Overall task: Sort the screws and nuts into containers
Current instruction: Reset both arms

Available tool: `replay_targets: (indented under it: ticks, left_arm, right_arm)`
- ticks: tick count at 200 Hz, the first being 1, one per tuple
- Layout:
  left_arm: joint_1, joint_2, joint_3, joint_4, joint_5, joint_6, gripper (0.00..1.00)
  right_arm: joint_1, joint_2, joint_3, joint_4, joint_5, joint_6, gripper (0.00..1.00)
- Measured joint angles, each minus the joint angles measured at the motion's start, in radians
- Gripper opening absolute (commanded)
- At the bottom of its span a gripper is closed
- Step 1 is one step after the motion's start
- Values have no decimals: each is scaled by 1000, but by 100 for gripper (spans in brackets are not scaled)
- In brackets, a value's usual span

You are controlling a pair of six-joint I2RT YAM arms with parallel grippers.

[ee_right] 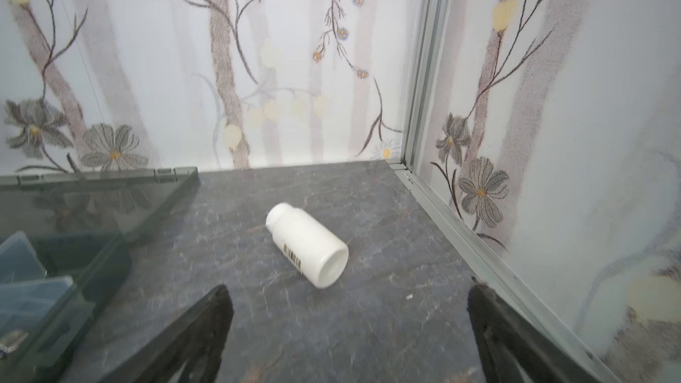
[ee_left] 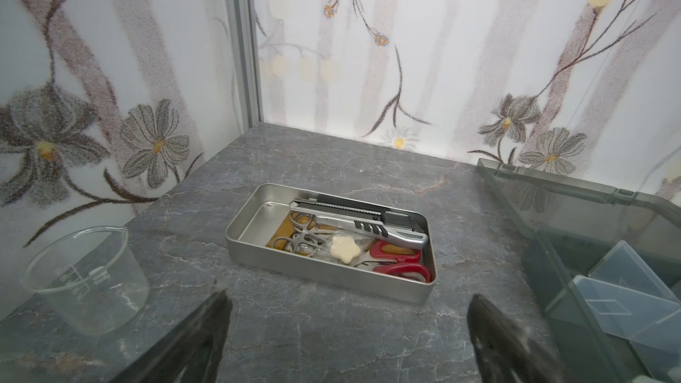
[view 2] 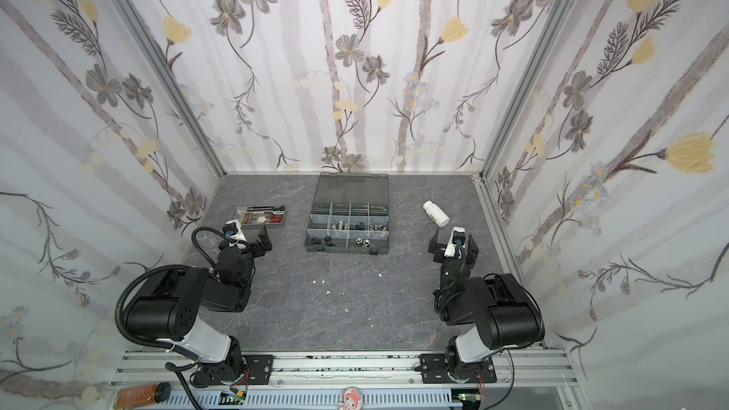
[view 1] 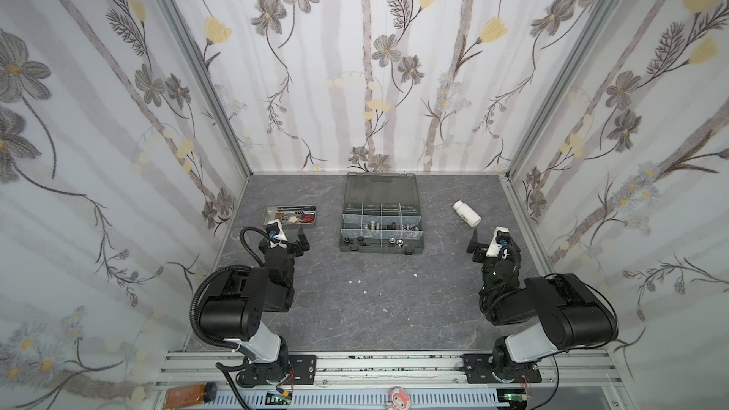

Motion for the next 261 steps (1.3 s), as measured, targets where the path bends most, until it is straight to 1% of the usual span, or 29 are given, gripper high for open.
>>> replay_targets:
  ticks: [20,44,63,95,261]
  left_arm:
    - [0,0,0,0,0,0,100]
    - [0,0,0,0,0,0,100]
    - [0,0,0,0,0,0,100]
    - [0,0,0,0,0,0,100]
    - [0,0,0,0,0,0,100]
  right_arm:
    - [-45,-4,32,-87,-38,33,100]
    - [-50,-4,34,-147,-81,45,99]
    - [-51,-4,34,-169,-83,55,100]
    - [-51,-4,35,-180,-99,56,100]
    - [-51,-4,37,-192,-103,64,99]
